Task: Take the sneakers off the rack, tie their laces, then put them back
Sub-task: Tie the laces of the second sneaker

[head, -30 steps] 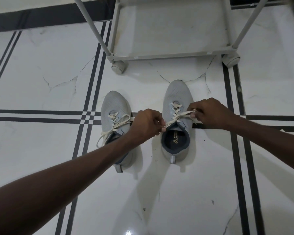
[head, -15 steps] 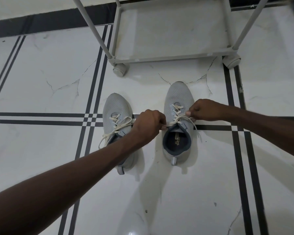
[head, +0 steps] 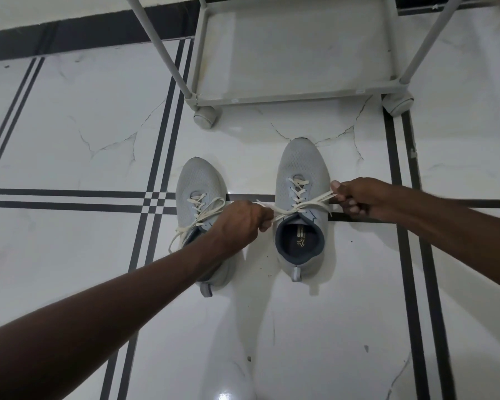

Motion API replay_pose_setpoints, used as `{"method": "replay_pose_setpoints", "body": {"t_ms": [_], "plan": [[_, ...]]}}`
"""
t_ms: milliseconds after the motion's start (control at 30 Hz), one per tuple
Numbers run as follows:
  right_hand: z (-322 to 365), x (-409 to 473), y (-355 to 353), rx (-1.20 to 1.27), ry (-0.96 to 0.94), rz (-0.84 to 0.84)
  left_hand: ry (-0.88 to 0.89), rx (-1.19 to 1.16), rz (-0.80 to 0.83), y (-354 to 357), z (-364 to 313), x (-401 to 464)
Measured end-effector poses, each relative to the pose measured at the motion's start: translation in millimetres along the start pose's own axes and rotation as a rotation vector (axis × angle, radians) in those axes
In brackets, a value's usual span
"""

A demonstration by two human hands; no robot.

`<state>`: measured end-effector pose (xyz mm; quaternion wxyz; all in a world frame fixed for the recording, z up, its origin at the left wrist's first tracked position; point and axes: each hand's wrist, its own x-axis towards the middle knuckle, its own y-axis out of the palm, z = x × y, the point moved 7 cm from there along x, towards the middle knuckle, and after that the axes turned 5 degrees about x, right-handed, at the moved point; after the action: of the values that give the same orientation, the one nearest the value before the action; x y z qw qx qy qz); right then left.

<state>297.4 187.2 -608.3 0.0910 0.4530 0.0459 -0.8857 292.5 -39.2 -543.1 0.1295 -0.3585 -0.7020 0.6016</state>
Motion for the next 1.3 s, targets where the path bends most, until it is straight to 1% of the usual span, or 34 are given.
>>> {"method": "replay_pose_setpoints", "body": {"t_ms": [233,333,400,467,567,600,667,700,767,833,933,1000,1033,1133,1200,1233,1300], "plan": [[-5.9,1.8,3.9,0.166,0.063,0.006,-0.03,-0.064,0.047,12.8,8.7,-6.7],[-5.4,0.7,3.9,0.147,0.058,-0.028,-0.065,-0.115,0.053,17.2,7.4,-8.7],[4.7,-6.3,6.0,0.009,-0.03,-0.082,-0.127,-0.172,0.029,16.4,13.7,-10.6],[21.2,-17.7,11.0,-0.199,-0.181,-0.157,-0.208,-0.237,-0.036,9.5,23.5,-13.3],[43.7,-32.1,17.4,-0.703,-0.451,-0.376,-0.315,-0.229,-0.18,-4.0,31.7,-22.2],[48.4,-36.3,22.2,-0.795,-0.545,-0.429,-0.321,-0.216,-0.214,-7.7,28.2,-24.4],[51.9,-44.7,34.6,-0.877,-0.735,-0.429,-0.278,-0.196,-0.268,-16.9,10.8,-21.9],[50.9,-47.4,43.9,-0.933,-0.817,-0.407,-0.237,-0.183,-0.262,-18.4,1.3,-18.0],[44.5,-47.7,62.7,-1.073,-0.949,-0.365,-0.158,-0.172,-0.192,-14.3,-14.1,-6.8],[39.7,-46.9,71.3,-1.192,-1.029,-0.359,-0.159,-0.19,-0.131,-7.9,-22.2,0.1],[43.5,-48.3,67.8,-1.258,-1.074,-0.405,-0.215,-0.164,-0.133,-2.2,-20.5,0.4],[42.9,-46.3,63.0,-1.285,-1.088,-0.39,-0.196,-0.132,-0.156,-2.1,-20.8,0.3],[41.8,-44.0,61.5,-1.276,-1.072,-0.354,-0.182,-0.111,-0.165,-3.9,-20.8,1.1],[37.0,-36.0,56.3,-1.137,-0.927,-0.232,-0.161,0.037,-0.164,-8.9,-18.9,7.6],[36.8,-33.1,50.7,-1.06,-0.825,-0.213,-0.131,0.151,-0.144,-9.9,-19.0,10.8],[37.3,-33.2,48.2,-1.092,-0.799,-0.226,-0.106,0.183,-0.128,-8.1,-18.1,11.6],[36.6,-35.2,46.8,-1.235,-0.802,-0.27,-0.047,0.178,-0.086,-4.3,-14.5,10.0]]}}
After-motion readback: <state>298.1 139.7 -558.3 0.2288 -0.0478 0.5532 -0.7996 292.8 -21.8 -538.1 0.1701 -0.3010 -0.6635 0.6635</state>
